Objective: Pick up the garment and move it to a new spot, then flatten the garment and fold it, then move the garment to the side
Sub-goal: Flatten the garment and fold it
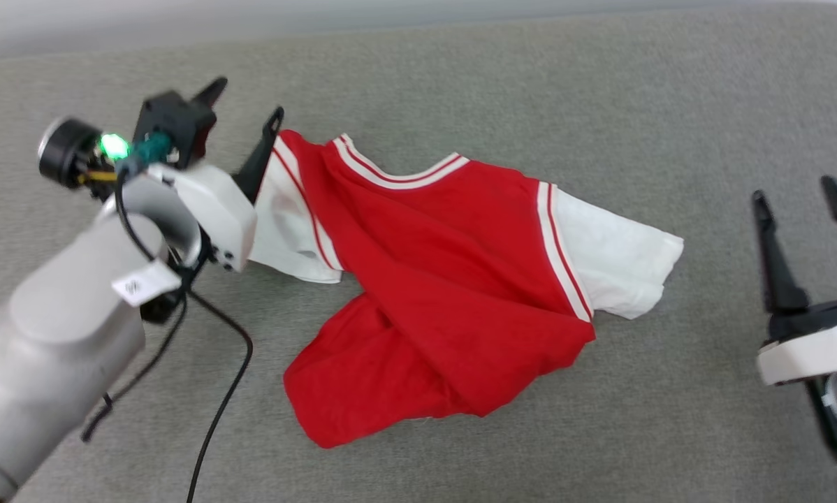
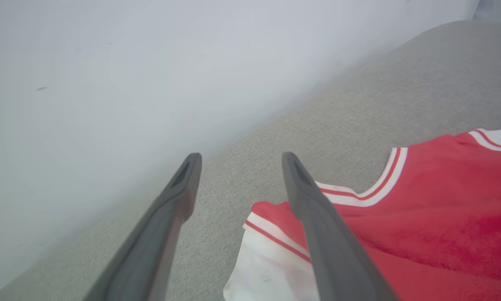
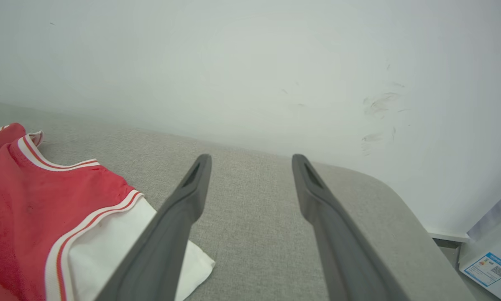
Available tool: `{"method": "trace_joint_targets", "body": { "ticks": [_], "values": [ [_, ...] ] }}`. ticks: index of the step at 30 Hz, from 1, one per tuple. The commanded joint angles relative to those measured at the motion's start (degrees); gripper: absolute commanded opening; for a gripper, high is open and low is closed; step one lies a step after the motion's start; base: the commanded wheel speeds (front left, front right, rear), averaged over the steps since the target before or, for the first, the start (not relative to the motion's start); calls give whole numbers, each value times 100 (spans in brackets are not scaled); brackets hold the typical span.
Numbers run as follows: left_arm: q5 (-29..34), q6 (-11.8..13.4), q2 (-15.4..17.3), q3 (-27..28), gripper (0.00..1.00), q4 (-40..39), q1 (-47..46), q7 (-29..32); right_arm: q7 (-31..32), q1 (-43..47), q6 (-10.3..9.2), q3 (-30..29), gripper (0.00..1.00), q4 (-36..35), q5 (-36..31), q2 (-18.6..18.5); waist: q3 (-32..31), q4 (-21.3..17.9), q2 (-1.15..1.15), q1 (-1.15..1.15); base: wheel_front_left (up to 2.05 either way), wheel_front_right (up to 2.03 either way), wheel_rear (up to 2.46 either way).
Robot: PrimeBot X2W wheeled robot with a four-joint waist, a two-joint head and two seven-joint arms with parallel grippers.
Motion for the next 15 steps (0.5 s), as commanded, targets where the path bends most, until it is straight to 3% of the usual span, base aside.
{"method": "trace_joint_targets", "body": {
  "ticks": [1, 5, 9, 12, 15],
  "values": [
    [-31, 183, 43, 113, 100, -192, 202, -109, 79, -96, -6, -26, 100, -51, 57, -133, -175, 172, 0, 0, 0, 0, 0],
    [129, 903, 207, 505, 100, -959, 869, -236, 649, -263, -6, 170, 100, -114, 303, -673, -338, 337, 0, 0, 0, 0, 0],
    [649, 1606, 270, 1222, 100, -1938, 1664, -243, 1613, -457, -6, 646, 100, -96, 852, -1390, -455, 491, 0, 0, 0, 0, 0],
    [1126, 1994, 198, 1753, 100, -2487, 2289, -245, 2430, -661, -6, 1049, 100, -60, 1406, -1993, -505, 598, 0, 0, 0, 0, 0],
    [1555, 2229, 36, 2221, 100, -2839, 2924, -241, 3323, -795, -6, 1545, 100, -9, 2008, -2477, -521, 700, 0, 0, 0, 0, 0]
  ]
}}
